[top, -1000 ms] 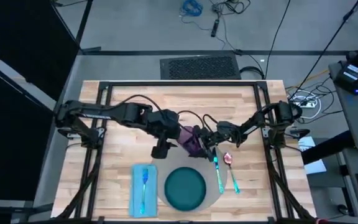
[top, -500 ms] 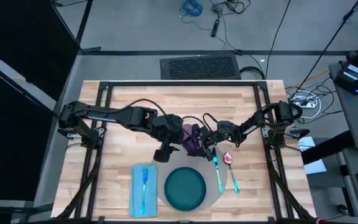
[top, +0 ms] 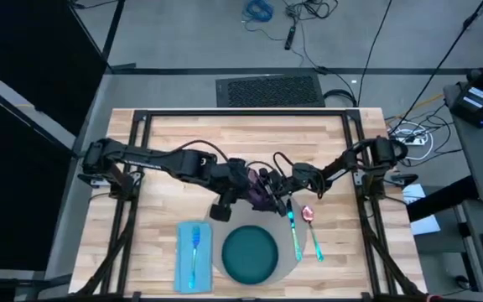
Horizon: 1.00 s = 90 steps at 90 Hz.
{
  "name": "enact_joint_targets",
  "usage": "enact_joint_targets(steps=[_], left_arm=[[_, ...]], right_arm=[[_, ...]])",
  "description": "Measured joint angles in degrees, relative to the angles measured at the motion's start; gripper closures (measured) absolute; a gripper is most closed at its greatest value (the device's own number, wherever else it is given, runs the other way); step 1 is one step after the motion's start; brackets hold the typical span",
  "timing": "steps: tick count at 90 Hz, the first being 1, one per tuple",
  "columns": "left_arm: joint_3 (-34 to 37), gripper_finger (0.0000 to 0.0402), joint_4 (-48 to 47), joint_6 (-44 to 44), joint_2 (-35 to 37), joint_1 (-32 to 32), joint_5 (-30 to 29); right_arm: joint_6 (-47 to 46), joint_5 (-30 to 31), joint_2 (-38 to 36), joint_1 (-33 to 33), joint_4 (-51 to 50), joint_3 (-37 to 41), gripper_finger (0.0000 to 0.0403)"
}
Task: Set table place
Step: Move the purple cup to the top right of the table
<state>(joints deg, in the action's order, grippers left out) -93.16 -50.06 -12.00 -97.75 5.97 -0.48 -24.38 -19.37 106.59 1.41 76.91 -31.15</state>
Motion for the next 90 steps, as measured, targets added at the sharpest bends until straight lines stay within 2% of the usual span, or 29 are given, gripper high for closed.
enact_joint_targets(steps=[4,8,14,20,25,35,51,59,67,82,90], left_arm=[[-0.1,0.0388,0.97,1.44,0.02,-0.14,-1.75],[-0.12,0.039,0.62,1.83,0.02,-0.24,-2.69],[-0.12,0.039,-0.07,1.96,0.02,-0.25,-3.1],[-0.19,0.039,-0.78,2.19,0.11,-0.32,-4.02],[-0.38,0.039,-1.65,2.76,0.21,-0.62,-4.16],[-0.38,0.0389,-3.19,3.08,0.17,-0.95,-4.88],[-0.22,0.0394,-9.72,3.4,0.19,-0.84,-7.71],[-0.62,0.04,-12.93,4.21,0.54,-0.97,-9.83],[-0.71,0.0401,-11.68,4.19,0.61,-1.06,-9.88],[-0.82,0.0401,-6.28,2.62,-0.36,-0.97,-4.96],[-0.79,0.0401,-6.62,2.3,-1.8,-0.96,-2.68]], right_arm=[[-2.0,2.94,0.0,0.14,-0.2,-0.53,0.0037],[-3.51,4.47,-0.08,0.39,0.08,-0.6,0.0023],[-3.98,4.53,-0.07,0.42,-0.13,-0.82,0.0043],[-3.69,2.08,-1.13,1.51,-1.43,-0.84,0.007],[-3.65,0.44,-2.54,2.75,-3.53,-0.84,0.0077],[-2.18,-1.2,-7.73,5.55,-13.46,-0.89,0.0074],[-0.27,-1.82,-17.97,9.74,-32.38,-0.99,0.0016],[1.02,-1.68,-22.14,10.73,-40.49,-0.82,0.0023],[2.5,-1.94,-26.93,11.84,-44.82,-0.91,0.0032],[4.29,-1.78,-36.98,14.41,-55.68,-0.89,0.0033],[4.89,-0.14,-42.81,15.91,-63.45,-0.91,0.0033]])
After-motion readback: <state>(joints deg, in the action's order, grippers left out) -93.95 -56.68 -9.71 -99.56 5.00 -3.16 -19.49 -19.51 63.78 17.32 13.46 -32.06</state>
